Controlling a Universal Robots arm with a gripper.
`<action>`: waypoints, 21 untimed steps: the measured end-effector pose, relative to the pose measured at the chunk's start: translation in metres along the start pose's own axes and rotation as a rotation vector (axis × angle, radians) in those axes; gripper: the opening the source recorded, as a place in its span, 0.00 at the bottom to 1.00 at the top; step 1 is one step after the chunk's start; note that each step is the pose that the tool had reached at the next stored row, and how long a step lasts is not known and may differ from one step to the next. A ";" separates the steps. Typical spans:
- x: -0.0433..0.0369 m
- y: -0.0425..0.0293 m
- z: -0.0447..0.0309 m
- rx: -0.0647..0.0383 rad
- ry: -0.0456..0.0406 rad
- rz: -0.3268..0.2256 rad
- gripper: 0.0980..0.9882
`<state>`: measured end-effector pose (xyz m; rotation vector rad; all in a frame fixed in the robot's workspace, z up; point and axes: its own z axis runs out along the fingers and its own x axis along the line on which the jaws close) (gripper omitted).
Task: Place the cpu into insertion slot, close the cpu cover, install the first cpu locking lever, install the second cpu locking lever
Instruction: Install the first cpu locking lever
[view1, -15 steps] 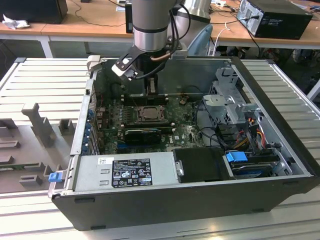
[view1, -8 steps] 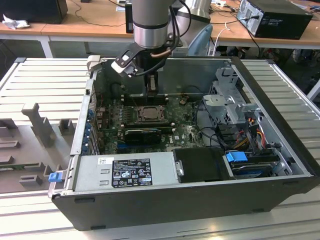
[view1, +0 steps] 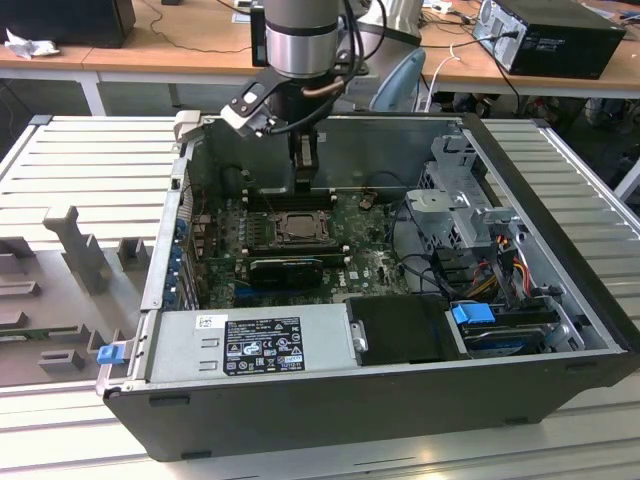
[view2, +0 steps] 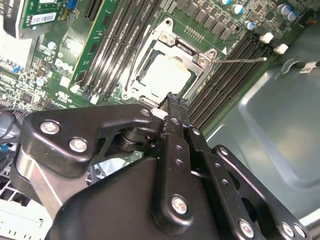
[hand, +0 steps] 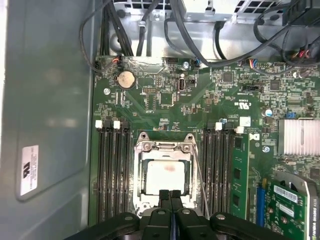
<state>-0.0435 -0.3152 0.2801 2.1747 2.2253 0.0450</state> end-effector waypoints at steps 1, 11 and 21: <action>0.0000 0.0001 -0.0028 0.000 0.0000 0.000 0.01; 0.0000 0.0009 -0.0221 0.000 0.0010 -0.044 0.01; 0.0000 0.0009 -0.0220 0.000 0.0075 -0.197 0.01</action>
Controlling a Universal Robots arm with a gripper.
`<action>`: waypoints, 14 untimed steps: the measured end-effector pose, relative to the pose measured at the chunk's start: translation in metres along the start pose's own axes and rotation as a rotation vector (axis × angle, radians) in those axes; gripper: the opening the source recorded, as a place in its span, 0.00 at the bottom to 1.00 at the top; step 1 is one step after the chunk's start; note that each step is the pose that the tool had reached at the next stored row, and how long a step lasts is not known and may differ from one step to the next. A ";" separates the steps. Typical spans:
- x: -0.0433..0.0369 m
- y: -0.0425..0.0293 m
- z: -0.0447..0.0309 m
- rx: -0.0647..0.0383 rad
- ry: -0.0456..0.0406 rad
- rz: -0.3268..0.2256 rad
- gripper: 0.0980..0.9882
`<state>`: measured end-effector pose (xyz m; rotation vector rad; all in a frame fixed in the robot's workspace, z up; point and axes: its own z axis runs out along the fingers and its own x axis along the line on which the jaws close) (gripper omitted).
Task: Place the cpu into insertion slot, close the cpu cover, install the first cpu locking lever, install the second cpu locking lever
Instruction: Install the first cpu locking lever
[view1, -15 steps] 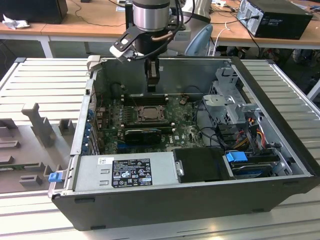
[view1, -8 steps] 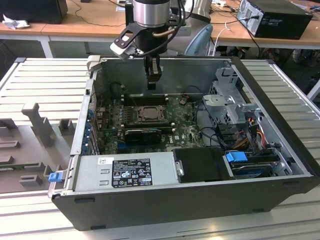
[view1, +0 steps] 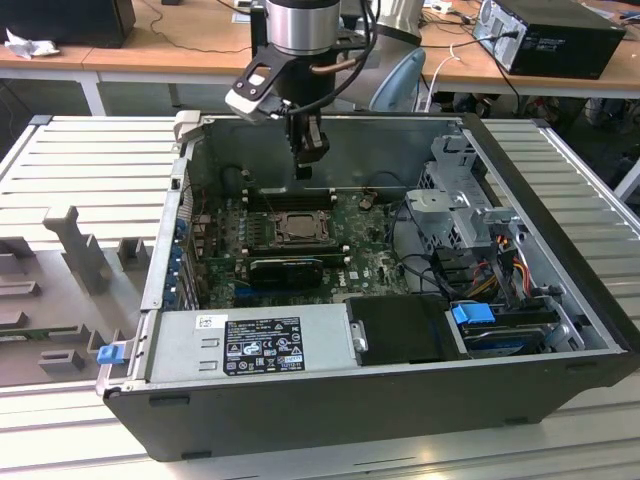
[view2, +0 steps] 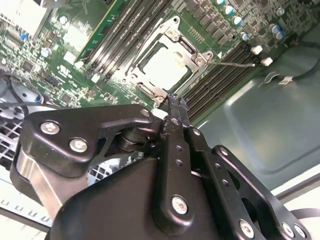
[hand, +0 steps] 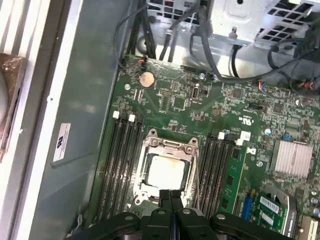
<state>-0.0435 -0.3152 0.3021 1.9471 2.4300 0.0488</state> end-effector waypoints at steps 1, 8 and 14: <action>0.0000 0.0000 0.0000 0.000 0.0004 -0.010 0.01; 0.0000 0.0000 0.0000 0.000 0.0046 -0.112 0.01; 0.0000 0.0000 0.0000 0.000 0.0089 -0.216 0.01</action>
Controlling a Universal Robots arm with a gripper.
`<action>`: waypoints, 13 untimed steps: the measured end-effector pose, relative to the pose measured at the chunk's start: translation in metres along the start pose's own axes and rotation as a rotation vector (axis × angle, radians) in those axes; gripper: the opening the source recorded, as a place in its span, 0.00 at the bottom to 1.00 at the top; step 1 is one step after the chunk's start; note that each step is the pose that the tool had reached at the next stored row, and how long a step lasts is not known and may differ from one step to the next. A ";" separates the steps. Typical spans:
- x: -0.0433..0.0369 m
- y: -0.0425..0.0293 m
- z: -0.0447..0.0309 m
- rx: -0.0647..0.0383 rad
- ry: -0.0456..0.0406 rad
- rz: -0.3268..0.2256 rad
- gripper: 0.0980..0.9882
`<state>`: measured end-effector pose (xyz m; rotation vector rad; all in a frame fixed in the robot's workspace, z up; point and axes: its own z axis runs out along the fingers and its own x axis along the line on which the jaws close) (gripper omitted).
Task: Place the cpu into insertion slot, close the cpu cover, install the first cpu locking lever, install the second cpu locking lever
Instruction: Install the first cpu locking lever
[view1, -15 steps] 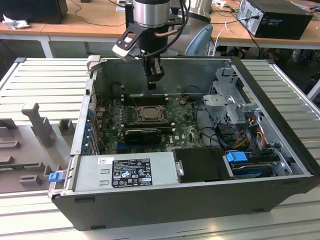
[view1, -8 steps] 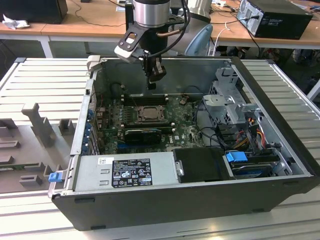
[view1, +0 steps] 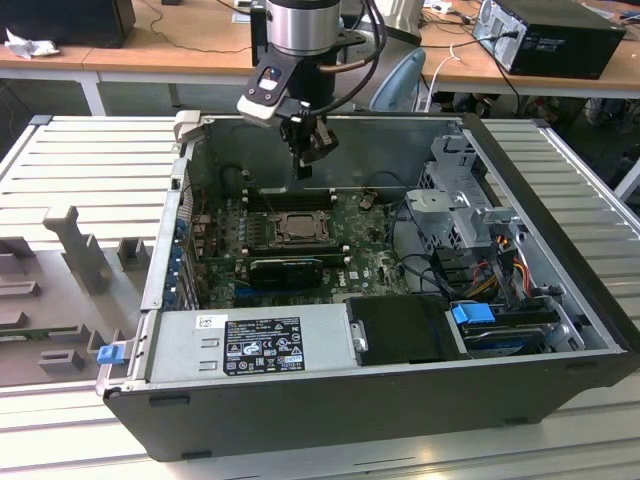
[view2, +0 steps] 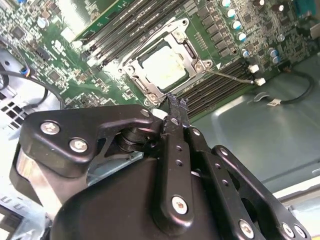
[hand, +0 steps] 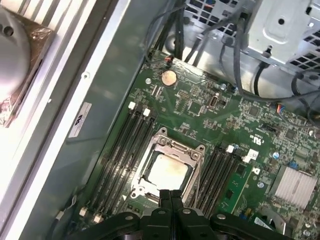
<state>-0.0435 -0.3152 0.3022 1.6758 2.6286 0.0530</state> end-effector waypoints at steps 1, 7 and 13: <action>0.0000 0.0000 0.0000 0.000 0.0006 -0.014 0.01; 0.0000 0.0000 0.0000 0.000 0.0048 -0.115 0.01; 0.0000 0.0000 0.0000 0.000 0.0080 -0.193 0.01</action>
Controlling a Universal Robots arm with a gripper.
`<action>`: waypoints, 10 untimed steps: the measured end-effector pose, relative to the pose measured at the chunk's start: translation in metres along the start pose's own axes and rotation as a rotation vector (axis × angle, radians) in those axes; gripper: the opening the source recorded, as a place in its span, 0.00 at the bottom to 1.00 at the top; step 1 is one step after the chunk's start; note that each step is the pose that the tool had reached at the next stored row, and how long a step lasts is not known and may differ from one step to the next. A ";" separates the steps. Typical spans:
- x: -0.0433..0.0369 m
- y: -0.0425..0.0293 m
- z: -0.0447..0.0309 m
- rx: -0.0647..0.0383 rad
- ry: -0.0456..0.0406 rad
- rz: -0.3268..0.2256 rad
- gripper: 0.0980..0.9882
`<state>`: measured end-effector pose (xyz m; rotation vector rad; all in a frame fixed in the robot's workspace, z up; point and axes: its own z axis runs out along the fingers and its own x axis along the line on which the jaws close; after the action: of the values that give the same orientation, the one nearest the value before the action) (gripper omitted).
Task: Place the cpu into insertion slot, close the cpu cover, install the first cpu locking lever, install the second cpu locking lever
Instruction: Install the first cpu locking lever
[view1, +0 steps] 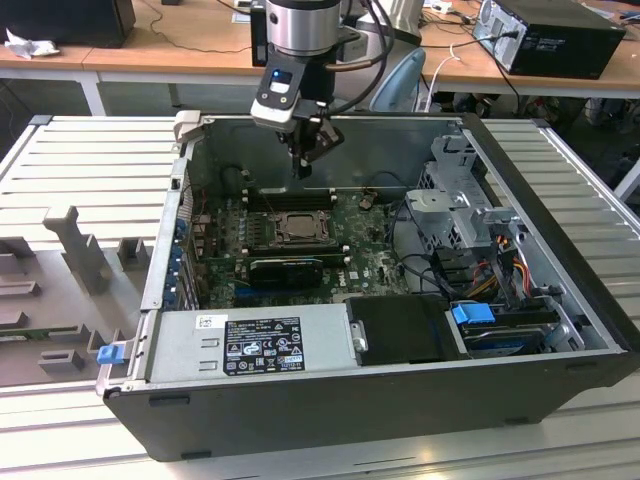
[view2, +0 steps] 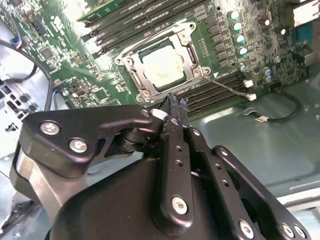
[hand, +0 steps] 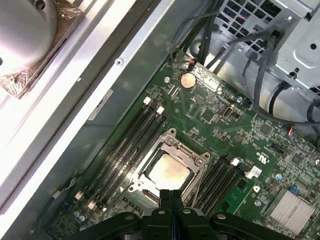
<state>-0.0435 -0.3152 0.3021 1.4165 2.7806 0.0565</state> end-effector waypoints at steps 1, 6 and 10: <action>0.0000 0.0000 0.0000 0.000 0.0004 -0.011 0.01; 0.0000 0.0000 0.0000 0.000 0.0035 -0.086 0.01; 0.0000 0.0000 0.0000 0.000 0.0054 -0.131 0.01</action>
<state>-0.0435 -0.3152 0.3021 1.2325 2.8695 0.0584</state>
